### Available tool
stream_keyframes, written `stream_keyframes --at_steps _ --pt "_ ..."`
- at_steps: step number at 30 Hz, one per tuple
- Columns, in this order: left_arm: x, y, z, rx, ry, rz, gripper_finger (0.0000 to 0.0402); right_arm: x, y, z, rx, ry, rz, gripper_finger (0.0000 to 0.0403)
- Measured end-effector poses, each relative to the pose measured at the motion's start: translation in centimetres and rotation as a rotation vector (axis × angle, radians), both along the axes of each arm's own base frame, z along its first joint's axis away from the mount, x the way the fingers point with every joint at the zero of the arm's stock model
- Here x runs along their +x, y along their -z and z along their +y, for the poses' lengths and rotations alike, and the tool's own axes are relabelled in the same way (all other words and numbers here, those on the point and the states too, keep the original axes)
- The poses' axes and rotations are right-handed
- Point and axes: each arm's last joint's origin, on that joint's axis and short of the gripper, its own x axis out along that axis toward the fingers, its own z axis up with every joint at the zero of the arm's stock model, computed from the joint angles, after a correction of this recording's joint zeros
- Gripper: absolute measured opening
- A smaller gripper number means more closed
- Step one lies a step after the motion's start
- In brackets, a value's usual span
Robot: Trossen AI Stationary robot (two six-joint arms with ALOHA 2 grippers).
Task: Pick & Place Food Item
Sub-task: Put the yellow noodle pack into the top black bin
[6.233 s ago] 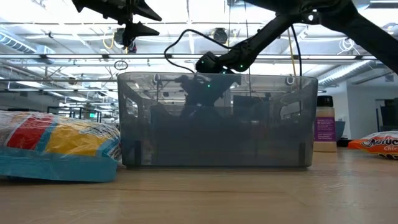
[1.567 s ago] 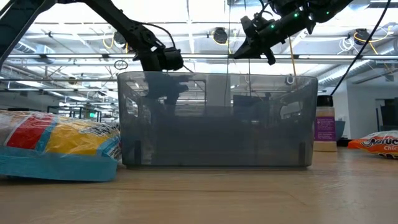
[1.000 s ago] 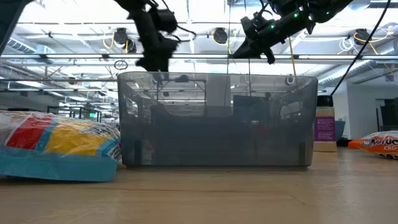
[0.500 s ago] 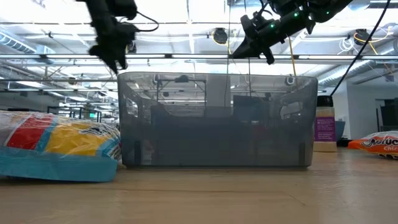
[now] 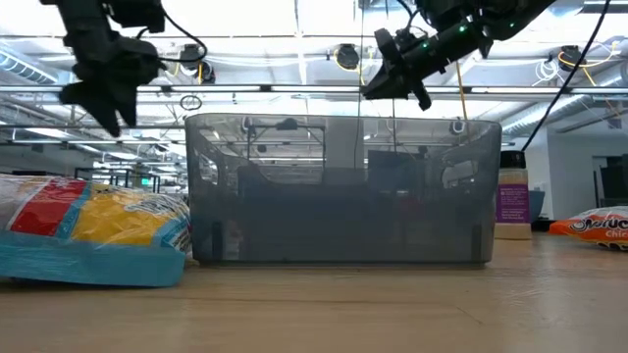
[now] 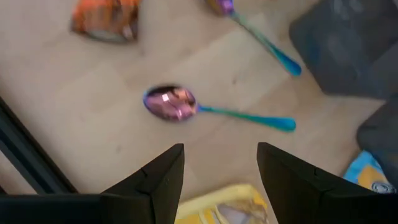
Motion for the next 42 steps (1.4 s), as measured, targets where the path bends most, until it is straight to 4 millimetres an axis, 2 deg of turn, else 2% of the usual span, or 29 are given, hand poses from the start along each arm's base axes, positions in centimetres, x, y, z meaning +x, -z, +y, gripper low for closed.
stream_keyframes --at_steps 8,13,18,22,25,34,38,42 --pt "-0.1 1.4 -2.3 -0.047 0.075 0.013 0.0209 2.4 1.4 1.0 0.097 -0.063 -0.052 0.0072" --pt "0.2 1.5 -3.2 -0.054 0.173 0.015 0.0209 4.6 1.8 2.8 0.089 -0.213 -0.119 0.0096" --pt "0.2 1.5 -3.5 -0.043 0.219 0.015 0.0209 6.1 2.3 4.9 0.103 -0.286 -0.142 0.013" --pt "0.5 1.6 -3.4 -0.032 0.26 0.015 0.0209 6.5 2.4 6.1 0.105 -0.327 -0.133 0.0158" --pt "1.2 1.9 -3.3 -0.041 0.352 0.014 0.0209 6.6 2.4 6.5 0.109 -0.337 -0.135 0.0174" --pt "4.4 5.1 -2.3 -0.298 0.613 0.08 0.0209 6.4 2.4 6.1 0.144 -0.46 -0.14 0.0185" --pt "5.3 6.7 -1.6 -0.344 0.625 0.15 0.0209 6.4 2.4 6.1 0.153 -0.49 -0.141 0.0181" --pt "5.7 7.9 -0.7 -0.375 0.551 0.218 0.0209 6.4 2.4 6.2 0.153 -0.49 -0.14 0.0179"
